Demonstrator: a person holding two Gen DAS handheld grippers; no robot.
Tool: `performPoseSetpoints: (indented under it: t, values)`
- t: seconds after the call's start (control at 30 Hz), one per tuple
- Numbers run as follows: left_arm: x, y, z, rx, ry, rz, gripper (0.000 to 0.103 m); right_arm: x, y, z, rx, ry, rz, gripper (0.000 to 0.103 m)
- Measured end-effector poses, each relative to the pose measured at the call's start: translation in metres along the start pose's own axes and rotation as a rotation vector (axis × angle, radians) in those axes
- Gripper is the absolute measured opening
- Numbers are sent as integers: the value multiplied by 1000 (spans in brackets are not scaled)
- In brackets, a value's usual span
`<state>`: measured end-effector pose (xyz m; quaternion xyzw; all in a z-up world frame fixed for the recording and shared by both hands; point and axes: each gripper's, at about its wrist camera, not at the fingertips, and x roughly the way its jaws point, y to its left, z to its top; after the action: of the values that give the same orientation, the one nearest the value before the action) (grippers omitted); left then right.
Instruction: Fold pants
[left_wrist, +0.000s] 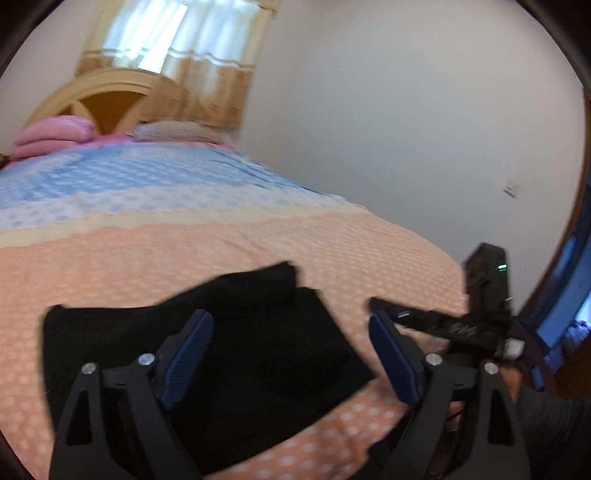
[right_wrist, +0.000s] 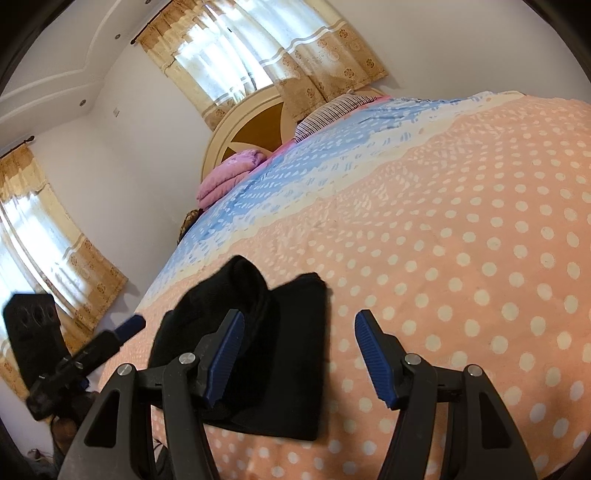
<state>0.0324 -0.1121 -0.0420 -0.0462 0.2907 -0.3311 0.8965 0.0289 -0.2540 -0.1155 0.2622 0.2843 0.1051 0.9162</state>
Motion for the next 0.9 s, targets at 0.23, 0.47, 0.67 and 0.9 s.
performPoseSetpoints:
  t: [0.23, 0.47, 0.67, 0.9]
  values:
    - [-18, 77, -25, -194, -14, 167, 95, 10, 69, -9, -219, 49, 28, 64]
    - [-20, 100, -42, -274, -10, 205, 95, 61, 76, -19, -221, 228, -133, 38]
    - [-19, 100, -47, -273, -16, 208, 95, 35, 71, -21, -218, 190, -63, 18]
    - [-6, 105, -55, -261, 16, 221, 103, 33, 34, -36, -138, 242, -100, 24]
